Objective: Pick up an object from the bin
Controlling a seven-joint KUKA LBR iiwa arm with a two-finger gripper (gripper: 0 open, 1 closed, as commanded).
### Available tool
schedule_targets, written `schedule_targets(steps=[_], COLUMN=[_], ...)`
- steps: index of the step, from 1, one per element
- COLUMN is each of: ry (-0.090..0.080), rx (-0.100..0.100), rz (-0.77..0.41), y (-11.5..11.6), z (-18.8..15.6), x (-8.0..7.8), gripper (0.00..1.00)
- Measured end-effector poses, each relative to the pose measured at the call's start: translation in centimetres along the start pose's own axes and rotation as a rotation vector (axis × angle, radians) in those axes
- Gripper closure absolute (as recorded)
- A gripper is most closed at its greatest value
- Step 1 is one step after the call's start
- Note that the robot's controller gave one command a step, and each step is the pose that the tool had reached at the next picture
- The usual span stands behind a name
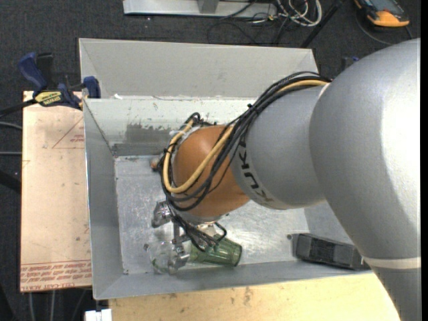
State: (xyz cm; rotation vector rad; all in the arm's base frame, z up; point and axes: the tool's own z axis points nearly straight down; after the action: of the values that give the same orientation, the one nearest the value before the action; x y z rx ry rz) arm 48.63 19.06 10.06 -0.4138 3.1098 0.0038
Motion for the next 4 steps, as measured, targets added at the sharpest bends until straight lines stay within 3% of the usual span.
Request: schedule_targets(steps=[1,2,3,4], ry=[-0.016,0.005,0.001,0.005], rx=[-0.001,0.000,0.001,-0.003], rz=[-0.066,-0.195,-0.418,-0.615], y=[-5.0,-8.2,-11.1,-15.7], z=[0.9,-2.2,-2.1,-3.4], x=[1.1,-1.8,0.3,1.1], gripper=[0.00,0.00,0.00,0.00])
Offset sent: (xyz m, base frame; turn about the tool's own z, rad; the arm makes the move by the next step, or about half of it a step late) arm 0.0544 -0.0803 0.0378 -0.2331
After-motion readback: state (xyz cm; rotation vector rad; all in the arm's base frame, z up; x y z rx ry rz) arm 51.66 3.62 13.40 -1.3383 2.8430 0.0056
